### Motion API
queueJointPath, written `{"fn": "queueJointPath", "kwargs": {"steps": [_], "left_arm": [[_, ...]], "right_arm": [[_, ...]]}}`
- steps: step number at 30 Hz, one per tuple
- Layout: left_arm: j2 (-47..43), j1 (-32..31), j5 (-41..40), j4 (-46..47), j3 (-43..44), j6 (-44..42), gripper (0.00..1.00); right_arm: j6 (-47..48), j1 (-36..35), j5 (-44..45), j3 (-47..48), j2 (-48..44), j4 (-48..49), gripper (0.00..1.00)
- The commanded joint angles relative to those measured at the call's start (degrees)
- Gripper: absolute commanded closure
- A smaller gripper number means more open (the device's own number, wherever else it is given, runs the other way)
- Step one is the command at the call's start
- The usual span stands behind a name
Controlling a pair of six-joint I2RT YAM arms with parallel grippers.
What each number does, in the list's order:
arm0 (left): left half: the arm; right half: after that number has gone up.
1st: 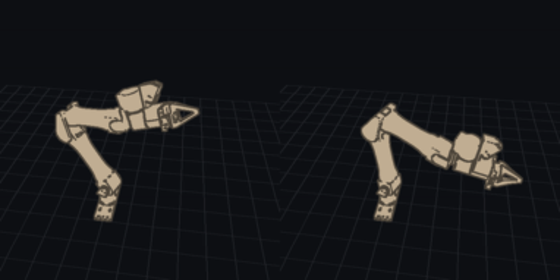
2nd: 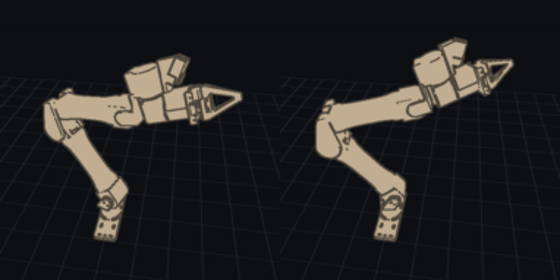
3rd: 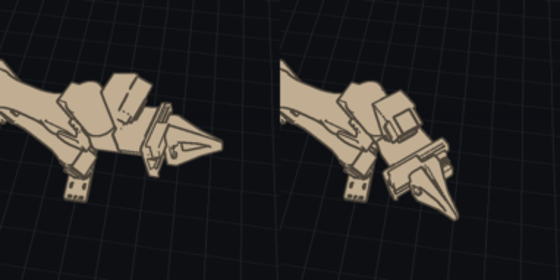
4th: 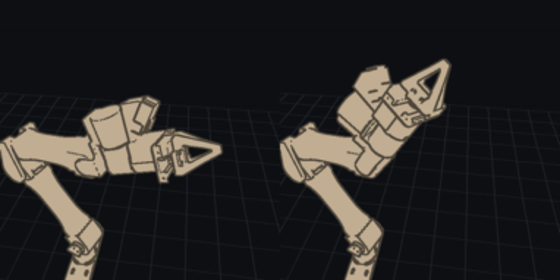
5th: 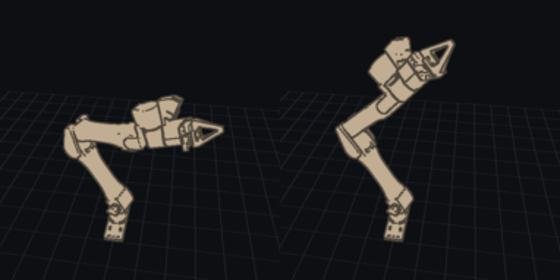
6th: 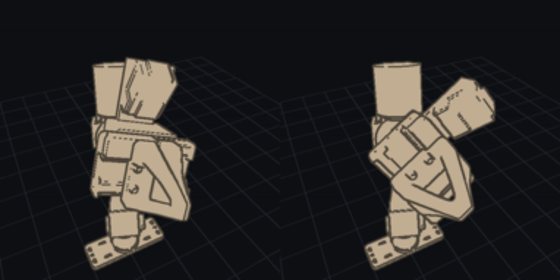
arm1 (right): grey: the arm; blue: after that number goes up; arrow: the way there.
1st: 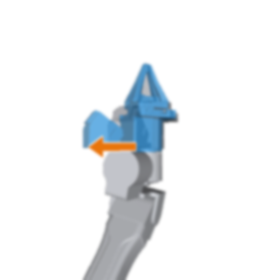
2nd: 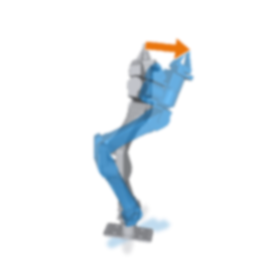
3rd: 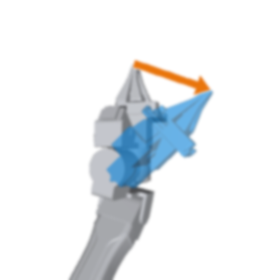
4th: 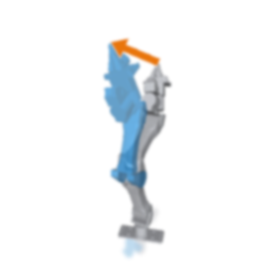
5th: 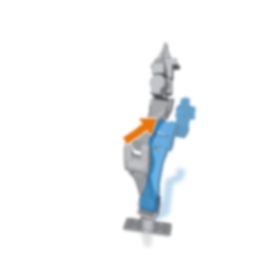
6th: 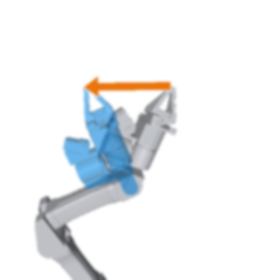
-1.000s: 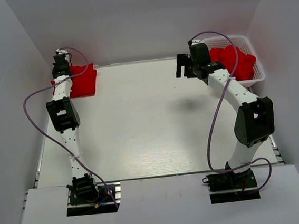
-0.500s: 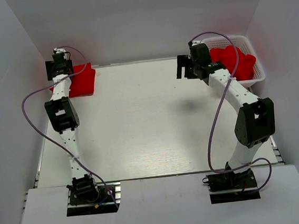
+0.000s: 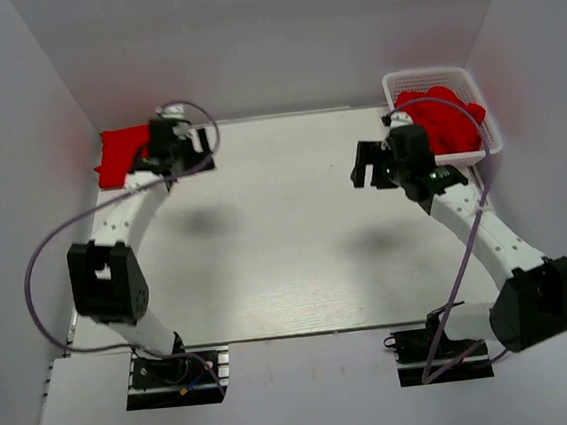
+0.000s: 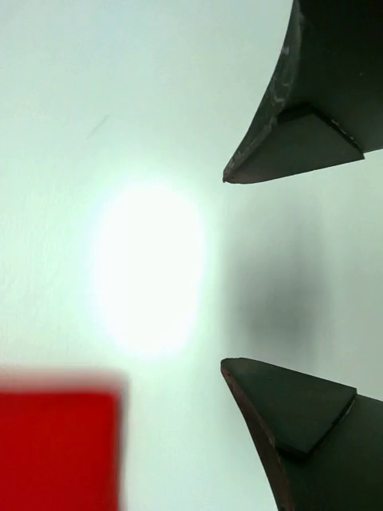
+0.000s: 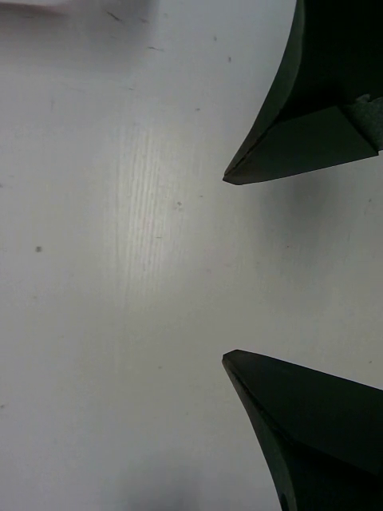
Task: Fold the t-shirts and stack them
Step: Put the neatly folded tshirt into the corner of the board with the left arm
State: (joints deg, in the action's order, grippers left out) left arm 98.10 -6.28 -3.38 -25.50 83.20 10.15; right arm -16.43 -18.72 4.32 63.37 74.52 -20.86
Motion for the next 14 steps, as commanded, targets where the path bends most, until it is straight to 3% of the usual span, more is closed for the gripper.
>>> {"fn": "queueJointPath", "kwargs": {"steps": [1,7,14], "left_arm": [[-12.0,-11.4,3.7,3.0,-12.0,7.7,0.0],[-26.7,-24.8,-7.1,-0.7,-26.5,15.4,0.0],[-28.7,-29.5,-5.2,1.4,-28.0,14.9,0.0]], "right_arm": [[-1.2,0.1,-3.8,-7.6,-5.9,1.3,0.1],[-1.7,0.2,-7.9,-20.6,-18.7,5.1,0.1],[-1.1,0.0,-10.5,-27.1,-24.5,8.5,0.1]]}}
